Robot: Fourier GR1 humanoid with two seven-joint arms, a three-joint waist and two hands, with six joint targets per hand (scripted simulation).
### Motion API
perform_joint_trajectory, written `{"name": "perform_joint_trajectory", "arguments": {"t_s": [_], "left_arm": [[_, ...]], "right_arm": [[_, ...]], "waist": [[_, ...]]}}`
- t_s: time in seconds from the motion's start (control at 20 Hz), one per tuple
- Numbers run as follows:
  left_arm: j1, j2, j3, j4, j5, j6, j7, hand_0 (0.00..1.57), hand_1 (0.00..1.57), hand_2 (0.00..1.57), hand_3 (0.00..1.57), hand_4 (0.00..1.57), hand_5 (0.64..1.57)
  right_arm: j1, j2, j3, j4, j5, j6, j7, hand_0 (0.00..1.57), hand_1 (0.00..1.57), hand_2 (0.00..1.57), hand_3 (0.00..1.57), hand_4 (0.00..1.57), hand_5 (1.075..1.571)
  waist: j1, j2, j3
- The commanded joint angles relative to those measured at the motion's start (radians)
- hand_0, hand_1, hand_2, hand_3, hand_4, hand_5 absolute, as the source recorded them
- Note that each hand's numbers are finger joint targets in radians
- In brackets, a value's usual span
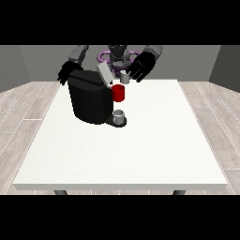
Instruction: Insert the coffee pod into the coffee machine and close the lid
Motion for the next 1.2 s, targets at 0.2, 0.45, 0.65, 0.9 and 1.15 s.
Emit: {"name": "perform_joint_trajectory", "arguments": {"t_s": [0.2,0.45,0.65,0.9,1.15], "left_arm": [[-0.014,-0.006,0.004,0.027,-0.021,0.014,0.019,1.31,1.31,1.33,1.23,0.49,1.571],[-0.004,-0.037,-0.009,0.01,-0.022,-0.007,0.024,1.32,1.32,1.33,1.23,0.51,1.571],[-0.012,-0.056,-0.013,0.028,-0.031,0.004,0.004,1.25,1.25,1.29,1.21,0.51,1.571],[-0.022,-0.032,-0.002,0.013,-0.032,0.0,-0.021,1.19,1.19,1.26,1.2,0.49,1.571],[-0.043,-0.036,-0.005,0.033,-0.048,-0.006,0.008,1.19,1.19,1.27,1.2,0.51,1.571]], "right_arm": [[0.005,-0.026,0.001,-0.045,-0.001,0.016,0.039,0.0,0.0,0.0,0.0,0.53,1.571],[0.038,-0.044,-0.041,0.008,-0.017,0.022,-0.001,0.0,0.0,0.0,0.0,0.51,1.571],[0.006,0.007,0.004,-0.032,0.006,-0.022,0.053,0.0,0.0,0.0,0.0,0.5,1.571],[0.015,-0.01,-0.039,-0.012,-0.028,0.005,-0.042,0.0,0.0,0.0,0.0,0.51,1.571],[0.0,0.008,-0.022,-0.015,-0.012,-0.02,-0.011,0.0,0.0,0.0,0.0,0.48,1.571]], "waist": [[-0.039,0.008,-0.0002],[-0.004,-0.011,0.0002],[-0.018,0.012,-0.0002],[-0.007,0.036,0.0001],[-0.011,0.037,0.0]]}}
